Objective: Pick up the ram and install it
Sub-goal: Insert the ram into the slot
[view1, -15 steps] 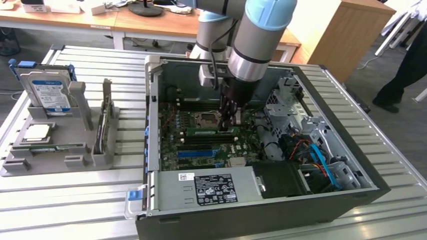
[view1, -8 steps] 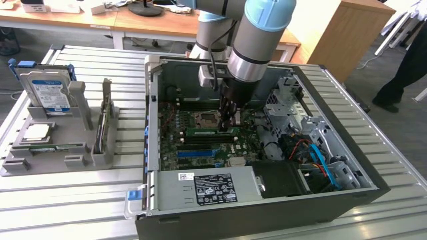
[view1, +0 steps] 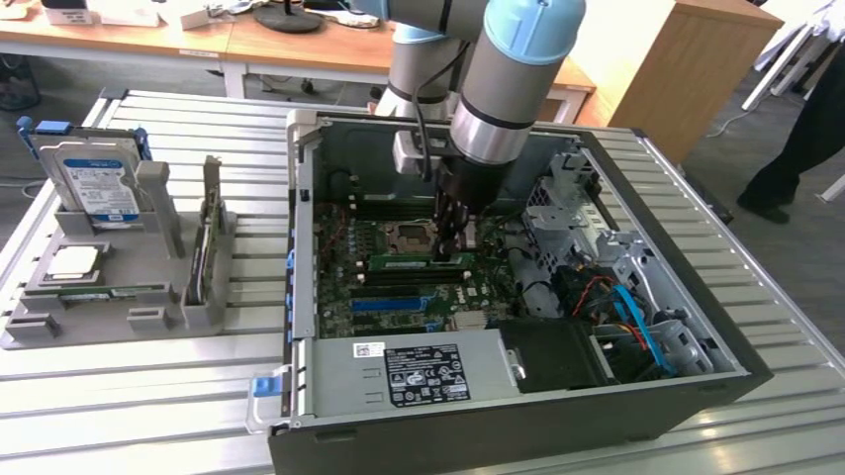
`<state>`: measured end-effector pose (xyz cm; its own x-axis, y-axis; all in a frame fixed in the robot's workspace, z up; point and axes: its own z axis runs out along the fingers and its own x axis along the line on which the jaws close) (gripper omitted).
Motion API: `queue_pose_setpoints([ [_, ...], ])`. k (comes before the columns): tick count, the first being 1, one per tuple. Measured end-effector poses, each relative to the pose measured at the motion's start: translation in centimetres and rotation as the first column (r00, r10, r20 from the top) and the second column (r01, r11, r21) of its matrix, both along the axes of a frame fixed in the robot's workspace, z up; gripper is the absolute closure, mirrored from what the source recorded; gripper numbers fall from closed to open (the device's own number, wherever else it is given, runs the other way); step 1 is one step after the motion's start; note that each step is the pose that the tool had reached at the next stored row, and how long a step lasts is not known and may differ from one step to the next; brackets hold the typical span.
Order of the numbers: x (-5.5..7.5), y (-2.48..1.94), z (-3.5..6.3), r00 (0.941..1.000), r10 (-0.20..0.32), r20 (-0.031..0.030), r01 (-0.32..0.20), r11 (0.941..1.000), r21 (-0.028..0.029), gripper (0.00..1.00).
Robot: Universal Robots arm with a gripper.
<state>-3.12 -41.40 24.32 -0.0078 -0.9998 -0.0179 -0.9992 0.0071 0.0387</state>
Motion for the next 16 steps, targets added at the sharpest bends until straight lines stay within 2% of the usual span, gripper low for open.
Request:
queue_pose_setpoints([
  [16, -0.17, -0.07, -0.1, 1.0, 0.0, 0.0, 0.0, 1.0, -0.0006, 0.88],
])
